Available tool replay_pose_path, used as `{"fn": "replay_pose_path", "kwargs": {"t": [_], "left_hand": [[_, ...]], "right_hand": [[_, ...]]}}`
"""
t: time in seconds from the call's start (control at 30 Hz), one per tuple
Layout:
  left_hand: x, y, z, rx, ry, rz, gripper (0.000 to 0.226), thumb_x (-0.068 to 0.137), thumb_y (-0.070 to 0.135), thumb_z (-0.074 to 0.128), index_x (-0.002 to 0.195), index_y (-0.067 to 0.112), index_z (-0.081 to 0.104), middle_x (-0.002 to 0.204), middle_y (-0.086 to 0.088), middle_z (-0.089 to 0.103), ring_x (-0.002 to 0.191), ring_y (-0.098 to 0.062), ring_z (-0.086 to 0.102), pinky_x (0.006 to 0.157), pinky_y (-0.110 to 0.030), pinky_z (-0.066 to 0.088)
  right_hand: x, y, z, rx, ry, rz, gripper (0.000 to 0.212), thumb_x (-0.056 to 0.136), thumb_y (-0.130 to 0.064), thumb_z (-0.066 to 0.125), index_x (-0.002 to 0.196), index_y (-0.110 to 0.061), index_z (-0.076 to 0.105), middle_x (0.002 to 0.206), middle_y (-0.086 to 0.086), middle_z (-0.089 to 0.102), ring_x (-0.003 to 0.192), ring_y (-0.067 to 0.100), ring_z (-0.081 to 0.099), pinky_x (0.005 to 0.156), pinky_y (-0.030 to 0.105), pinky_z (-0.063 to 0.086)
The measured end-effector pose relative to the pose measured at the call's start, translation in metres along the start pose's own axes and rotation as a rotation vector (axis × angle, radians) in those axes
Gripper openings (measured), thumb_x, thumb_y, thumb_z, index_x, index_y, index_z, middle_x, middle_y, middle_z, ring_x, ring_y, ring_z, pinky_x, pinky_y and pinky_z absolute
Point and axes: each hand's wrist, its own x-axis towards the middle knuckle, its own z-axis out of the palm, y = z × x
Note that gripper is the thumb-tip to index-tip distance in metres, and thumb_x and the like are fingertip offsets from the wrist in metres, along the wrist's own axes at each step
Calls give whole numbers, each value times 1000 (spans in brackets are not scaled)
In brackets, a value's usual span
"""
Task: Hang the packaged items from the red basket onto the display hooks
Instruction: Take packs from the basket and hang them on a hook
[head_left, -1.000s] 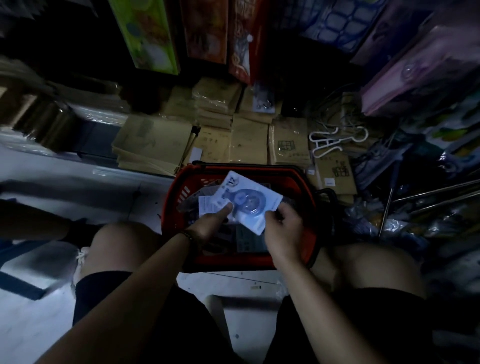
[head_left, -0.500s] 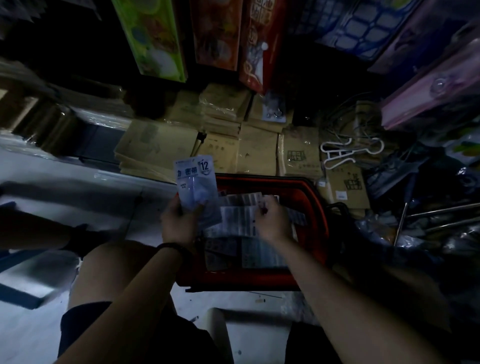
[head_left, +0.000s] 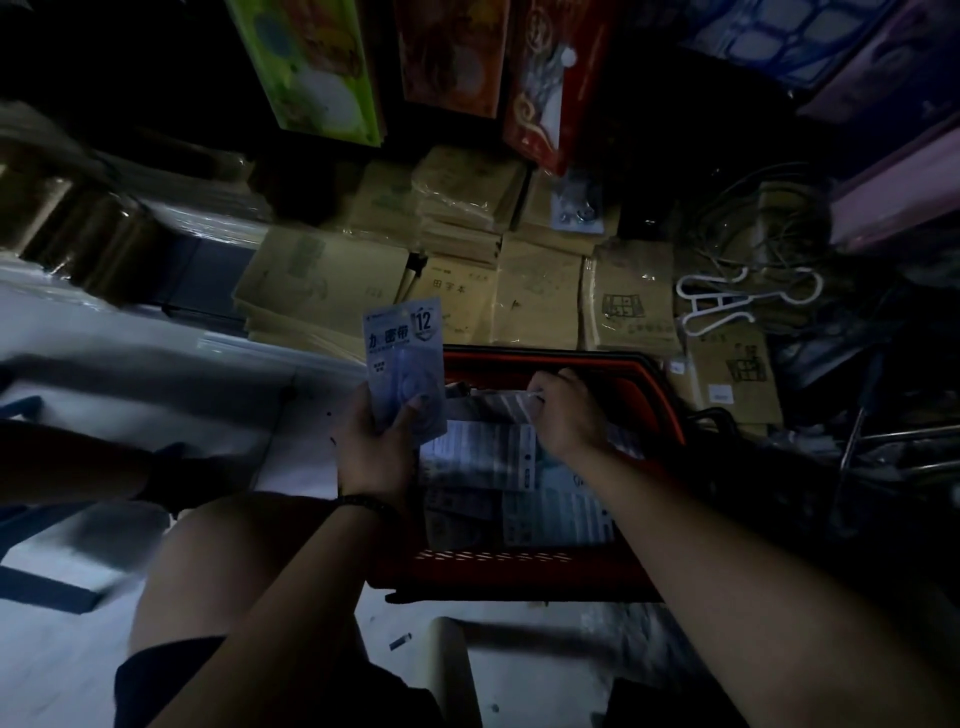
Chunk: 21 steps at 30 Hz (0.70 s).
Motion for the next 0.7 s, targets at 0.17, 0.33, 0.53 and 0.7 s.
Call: {"fn": "replay_pose_path", "kwargs": {"t": [0.17, 0.33, 0.53, 0.7], "left_hand": [[-4, 8, 1, 6, -69, -27, 40, 96, 34, 79, 132, 28, 64, 118, 5, 76, 105, -18, 73, 71, -31, 57], [-14, 27, -1, 16, -126, 58, 39, 102, 23, 70, 138, 24, 56, 127, -1, 72, 110, -23, 71, 64, -30, 54], [-40, 57, 1, 133, -209, 273, 32, 100, 36, 72, 127, 39, 57, 126, 0, 69, 111, -26, 70, 87, -56, 62], [-74, 101, 16, 23, -330, 415, 21, 103, 26, 71, 121, 34, 68, 120, 1, 76, 110, -18, 74, 94, -55, 62]], "right_hand": [[-17, -7, -42, 132, 3, -121, 16, 105, -35, 59, 90, -29, 54, 75, -7, 63, 72, 23, 64, 63, 42, 53], [-50, -20, -97, 301, 154, -151, 22, 103, -30, 64, 84, -24, 57, 64, -6, 57, 58, 6, 55, 53, 32, 42], [-96, -44, -157, 567, 215, -33, 32, 94, -30, 77, 75, -9, 63, 66, 0, 65, 59, 16, 62, 55, 32, 45], [-127, -73, -229, 651, 206, -2, 3, 88, -21, 78, 91, -22, 79, 90, -4, 78, 75, 16, 72, 67, 33, 58]]}}
